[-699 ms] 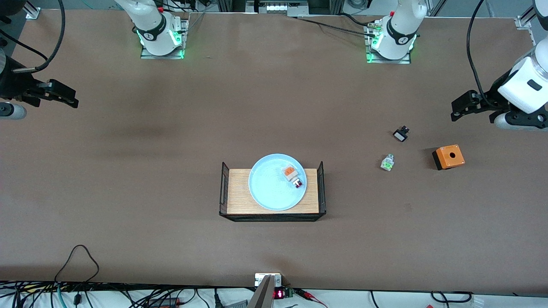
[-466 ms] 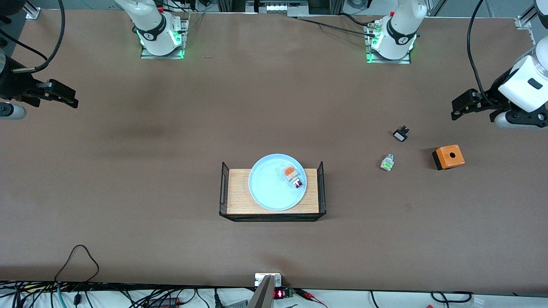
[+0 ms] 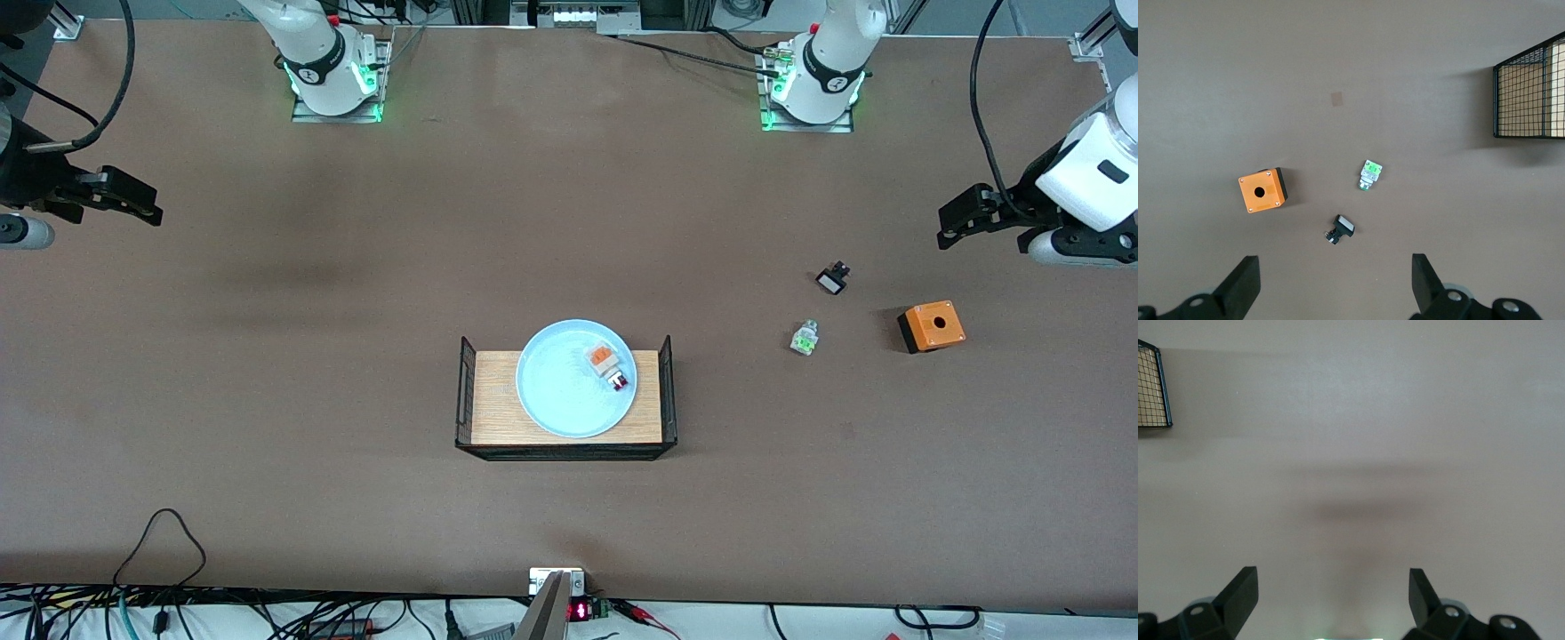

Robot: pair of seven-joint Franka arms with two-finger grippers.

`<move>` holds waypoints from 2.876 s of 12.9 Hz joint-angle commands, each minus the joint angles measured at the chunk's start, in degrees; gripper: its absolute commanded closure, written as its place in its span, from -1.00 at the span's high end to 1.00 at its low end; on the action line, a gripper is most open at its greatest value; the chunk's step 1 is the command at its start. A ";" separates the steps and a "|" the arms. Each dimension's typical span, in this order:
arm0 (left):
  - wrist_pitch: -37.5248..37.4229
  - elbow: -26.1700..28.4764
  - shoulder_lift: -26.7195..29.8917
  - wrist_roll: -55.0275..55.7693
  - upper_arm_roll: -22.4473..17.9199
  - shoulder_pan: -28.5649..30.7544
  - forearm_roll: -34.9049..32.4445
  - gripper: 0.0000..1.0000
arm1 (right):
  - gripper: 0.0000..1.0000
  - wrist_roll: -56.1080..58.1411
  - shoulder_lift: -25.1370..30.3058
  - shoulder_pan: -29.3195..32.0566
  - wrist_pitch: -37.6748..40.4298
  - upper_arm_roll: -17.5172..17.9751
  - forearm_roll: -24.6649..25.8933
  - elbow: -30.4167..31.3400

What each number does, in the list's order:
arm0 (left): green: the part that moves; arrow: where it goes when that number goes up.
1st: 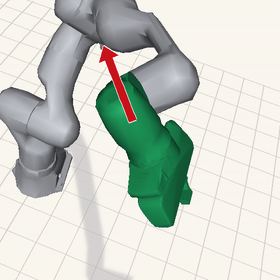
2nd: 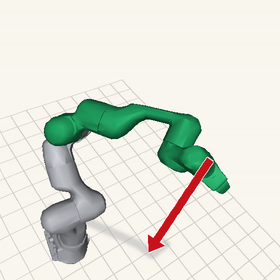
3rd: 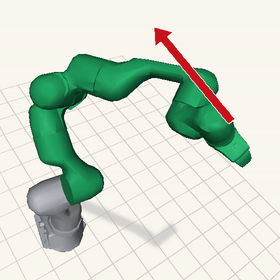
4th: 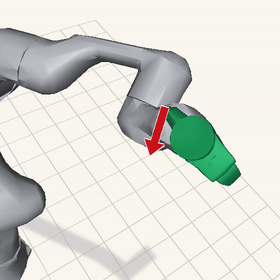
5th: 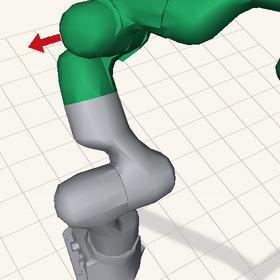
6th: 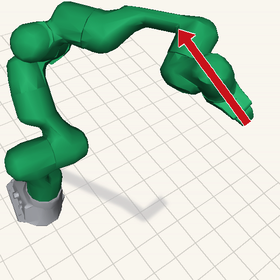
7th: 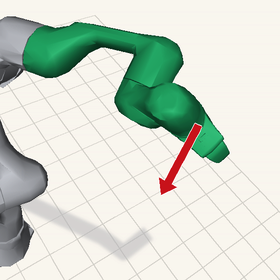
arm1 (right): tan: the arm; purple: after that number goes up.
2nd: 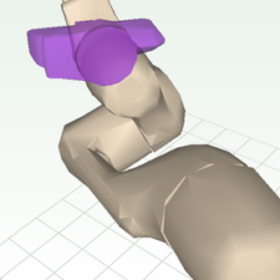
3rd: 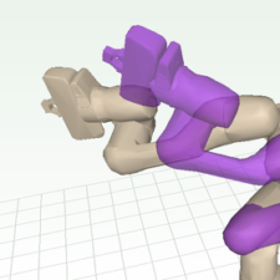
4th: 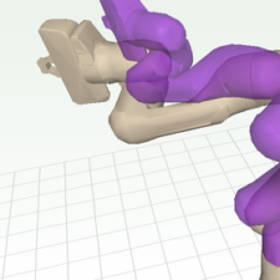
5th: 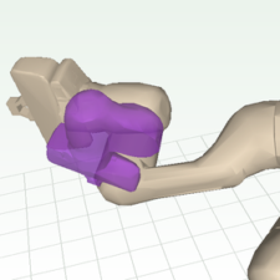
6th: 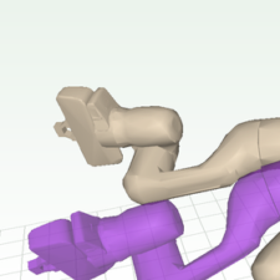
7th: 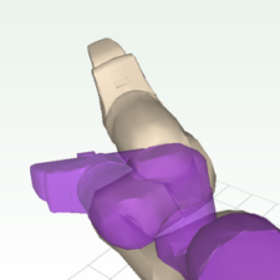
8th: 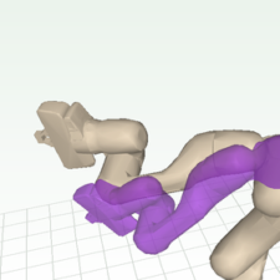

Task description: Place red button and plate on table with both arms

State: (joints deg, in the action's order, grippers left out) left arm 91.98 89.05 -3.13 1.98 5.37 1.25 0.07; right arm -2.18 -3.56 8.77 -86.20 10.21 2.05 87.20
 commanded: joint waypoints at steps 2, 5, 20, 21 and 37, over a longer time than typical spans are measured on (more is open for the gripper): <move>-0.93 -1.25 -1.53 5.90 3.66 -0.99 1.08 1.00 | 1.00 -0.28 -0.92 0.20 0.50 0.25 -0.30 -1.77; -0.58 -1.34 -3.20 19.50 13.41 -1.17 0.81 1.00 | 1.00 -0.28 -0.92 0.20 0.50 0.25 -0.30 -1.77; 11.81 -25.32 -35.63 76.24 21.27 -16.46 -19.66 1.00 | 1.00 -0.19 -1.80 1.43 0.50 0.07 -0.38 -1.86; 11.73 -25.68 -35.20 76.41 19.43 -16.29 -19.58 1.00 | 1.00 -0.19 -2.23 1.43 0.42 0.07 -0.38 -1.86; 15.58 -22.61 -33.17 84.85 14.23 -20.32 -9.03 1.00 | 1.00 -0.72 -3.21 0.46 -1.52 0.69 0.76 -2.03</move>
State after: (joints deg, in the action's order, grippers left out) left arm 105.90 66.09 -36.47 86.26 20.55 -17.98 -10.24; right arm -2.18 -6.70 9.43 -88.18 10.48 2.13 86.23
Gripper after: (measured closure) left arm 0.000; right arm 0.000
